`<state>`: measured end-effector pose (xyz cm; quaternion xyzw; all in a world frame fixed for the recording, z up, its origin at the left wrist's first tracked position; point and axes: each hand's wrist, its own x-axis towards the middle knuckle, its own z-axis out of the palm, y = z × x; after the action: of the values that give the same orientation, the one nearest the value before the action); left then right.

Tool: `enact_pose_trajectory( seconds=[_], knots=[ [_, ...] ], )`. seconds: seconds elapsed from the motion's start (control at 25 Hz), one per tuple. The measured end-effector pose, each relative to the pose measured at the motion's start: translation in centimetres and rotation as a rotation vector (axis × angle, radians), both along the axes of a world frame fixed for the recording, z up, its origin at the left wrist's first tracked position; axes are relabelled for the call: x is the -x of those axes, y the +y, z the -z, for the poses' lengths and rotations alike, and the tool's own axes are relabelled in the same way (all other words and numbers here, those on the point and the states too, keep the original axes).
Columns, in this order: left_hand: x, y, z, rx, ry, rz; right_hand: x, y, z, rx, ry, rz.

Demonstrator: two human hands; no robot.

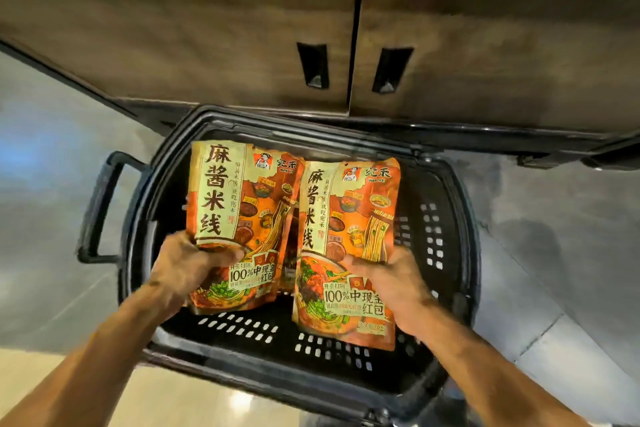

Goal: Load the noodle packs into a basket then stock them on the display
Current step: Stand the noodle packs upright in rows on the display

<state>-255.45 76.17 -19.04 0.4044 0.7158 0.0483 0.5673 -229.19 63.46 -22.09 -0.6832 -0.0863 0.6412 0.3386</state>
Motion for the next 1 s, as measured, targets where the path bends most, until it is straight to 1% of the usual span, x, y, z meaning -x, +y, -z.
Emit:
enact_pose_trajectory(
  seconds=[0.04,0.16,0.2,0.24,0.36,0.4,0.44,0.48,0.68,0.72,0.8,0.84,0.92,1.0],
  knots=[
    [-0.1,-0.6,-0.6,0.008,-0.024,-0.017,-0.1,-0.8,-0.8,-0.018,0.002,-0.006],
    [-0.2,-0.6,-9.2,-0.087,-0.065,-0.092,-1.5,-0.2,-9.2,-0.101,-0.028,-0.026],
    [-0.4,-0.2,-13.2,-0.138,-0.083,-0.112,-2.0,0.8,-12.7,-0.134,-0.055,-0.030],
    [-0.9,-0.4,-13.9,-0.148,-0.119,-0.111,-2.4,0.8,-13.5,-0.150,-0.069,-0.018],
    [-1.8,0.7,-24.4,-0.227,-0.141,-0.136,-3.9,3.8,-24.3,-0.228,-0.089,-0.007],
    [-2.1,1.4,-29.1,-0.273,-0.165,-0.136,-4.5,5.0,-28.8,-0.286,-0.089,-0.018],
    [-2.8,1.6,-29.6,-0.284,-0.204,-0.130,-4.8,5.4,-29.7,-0.313,-0.088,-0.008],
    [-2.9,2.3,-32.5,-0.324,-0.225,-0.137,-5.3,6.4,-32.7,-0.354,-0.106,-0.004],
    [-5.3,3.4,-50.7,-0.520,-0.319,-0.163,-7.9,9.2,-51.6,-0.552,-0.155,0.031],
    [-5.5,3.3,-51.3,-0.533,-0.343,-0.160,-7.8,9.5,-52.3,-0.561,-0.149,0.031],
    [-7.5,3.1,-57.2,-0.590,-0.389,-0.144,-10.0,9.2,-58.5,-0.626,-0.175,0.056],
    [-7.9,2.6,-59.0,-0.599,-0.395,-0.152,-10.5,8.8,-60.0,-0.642,-0.181,0.058],
    [-10.1,2.1,-64.0,-0.665,-0.439,-0.121,-12.9,8.0,-64.8,-0.728,-0.224,0.075],
    [-11.9,1.9,-67.4,-0.737,-0.468,-0.102,-15.3,7.3,-68.2,-0.789,-0.256,0.100]
  ],
)
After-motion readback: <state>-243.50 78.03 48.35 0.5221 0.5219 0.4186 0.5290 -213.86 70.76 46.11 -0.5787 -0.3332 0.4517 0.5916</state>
